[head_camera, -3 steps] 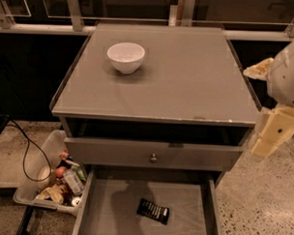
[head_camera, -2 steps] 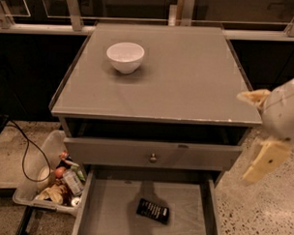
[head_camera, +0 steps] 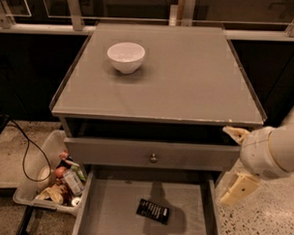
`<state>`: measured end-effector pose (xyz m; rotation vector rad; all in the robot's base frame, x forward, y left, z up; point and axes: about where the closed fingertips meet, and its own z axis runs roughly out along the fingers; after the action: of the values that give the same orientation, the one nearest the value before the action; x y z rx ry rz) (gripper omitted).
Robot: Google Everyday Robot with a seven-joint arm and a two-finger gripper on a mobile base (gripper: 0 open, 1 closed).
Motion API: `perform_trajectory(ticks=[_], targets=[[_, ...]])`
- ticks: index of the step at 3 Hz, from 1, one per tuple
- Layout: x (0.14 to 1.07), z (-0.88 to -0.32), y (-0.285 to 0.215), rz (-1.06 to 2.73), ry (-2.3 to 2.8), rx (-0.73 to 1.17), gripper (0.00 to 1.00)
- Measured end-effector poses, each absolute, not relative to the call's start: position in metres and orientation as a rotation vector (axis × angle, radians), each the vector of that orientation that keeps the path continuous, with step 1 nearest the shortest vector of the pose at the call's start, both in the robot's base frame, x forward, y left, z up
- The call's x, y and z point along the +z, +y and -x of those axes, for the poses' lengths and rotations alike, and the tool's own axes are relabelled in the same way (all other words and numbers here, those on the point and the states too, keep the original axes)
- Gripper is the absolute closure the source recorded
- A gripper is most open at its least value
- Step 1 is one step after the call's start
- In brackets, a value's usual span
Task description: Pick rxbar chocolate from middle drawer and place on counter
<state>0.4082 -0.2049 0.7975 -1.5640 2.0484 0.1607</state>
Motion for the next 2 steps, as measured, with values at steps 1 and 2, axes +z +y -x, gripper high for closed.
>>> perform_trajectory(ticks=[1,2], targets=[[0.793,-0.409,-0.205,1.557,2.052,0.159,0.00],[0.781,-0.410,-0.198,1.586,2.056,0.187,0.00]])
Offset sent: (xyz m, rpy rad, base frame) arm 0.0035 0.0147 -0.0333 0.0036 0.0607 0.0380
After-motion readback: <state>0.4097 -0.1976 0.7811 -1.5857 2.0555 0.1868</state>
